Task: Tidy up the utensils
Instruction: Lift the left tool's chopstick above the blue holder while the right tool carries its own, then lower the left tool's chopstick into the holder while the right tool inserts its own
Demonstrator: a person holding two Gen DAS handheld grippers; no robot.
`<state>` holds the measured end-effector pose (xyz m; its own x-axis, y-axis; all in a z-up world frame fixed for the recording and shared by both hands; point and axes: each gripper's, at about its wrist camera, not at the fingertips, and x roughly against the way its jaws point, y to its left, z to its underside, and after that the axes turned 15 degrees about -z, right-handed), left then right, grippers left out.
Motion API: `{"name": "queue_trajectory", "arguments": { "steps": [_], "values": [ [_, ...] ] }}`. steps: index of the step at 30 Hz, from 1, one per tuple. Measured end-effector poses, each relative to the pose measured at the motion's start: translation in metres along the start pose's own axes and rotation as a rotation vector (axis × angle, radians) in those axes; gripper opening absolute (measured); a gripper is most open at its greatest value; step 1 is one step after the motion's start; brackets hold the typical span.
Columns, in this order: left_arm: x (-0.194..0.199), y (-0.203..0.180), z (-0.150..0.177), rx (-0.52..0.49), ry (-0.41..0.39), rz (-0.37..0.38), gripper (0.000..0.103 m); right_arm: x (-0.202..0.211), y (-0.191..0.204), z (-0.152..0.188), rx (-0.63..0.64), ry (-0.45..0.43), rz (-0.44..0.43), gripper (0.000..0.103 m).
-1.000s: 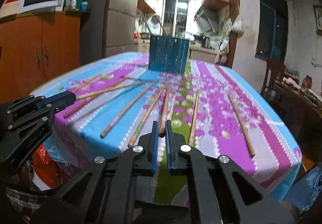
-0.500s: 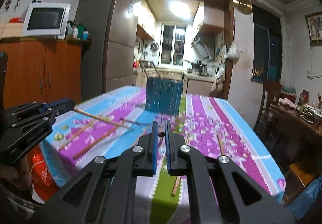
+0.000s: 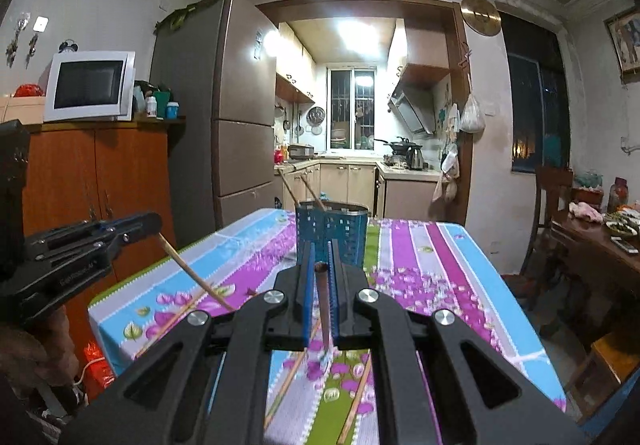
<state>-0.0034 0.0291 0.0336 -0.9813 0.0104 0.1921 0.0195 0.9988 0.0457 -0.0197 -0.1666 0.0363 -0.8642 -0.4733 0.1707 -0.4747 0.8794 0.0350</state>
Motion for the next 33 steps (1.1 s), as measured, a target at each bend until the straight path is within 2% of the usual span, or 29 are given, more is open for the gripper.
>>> {"name": "queue_trajectory", "arguments": {
  "steps": [8,17,27,33],
  "values": [
    [-0.031,0.001,-0.026,-0.013,0.036,0.019,0.007,-0.025,-0.025,-0.024,-0.072,0.017,-0.064,0.005],
    [-0.062,0.001,-0.045,-0.020,0.071,0.027,0.007,-0.040,-0.035,-0.037,-0.084,0.024,-0.076,0.005],
    [-0.086,-0.004,-0.057,-0.038,0.092,-0.030,0.007,-0.049,-0.043,-0.048,-0.090,0.024,-0.087,0.005],
    [-0.104,-0.005,-0.062,-0.061,0.100,-0.115,0.007,-0.065,-0.052,-0.054,-0.096,0.051,-0.103,0.005]
  ]
}}
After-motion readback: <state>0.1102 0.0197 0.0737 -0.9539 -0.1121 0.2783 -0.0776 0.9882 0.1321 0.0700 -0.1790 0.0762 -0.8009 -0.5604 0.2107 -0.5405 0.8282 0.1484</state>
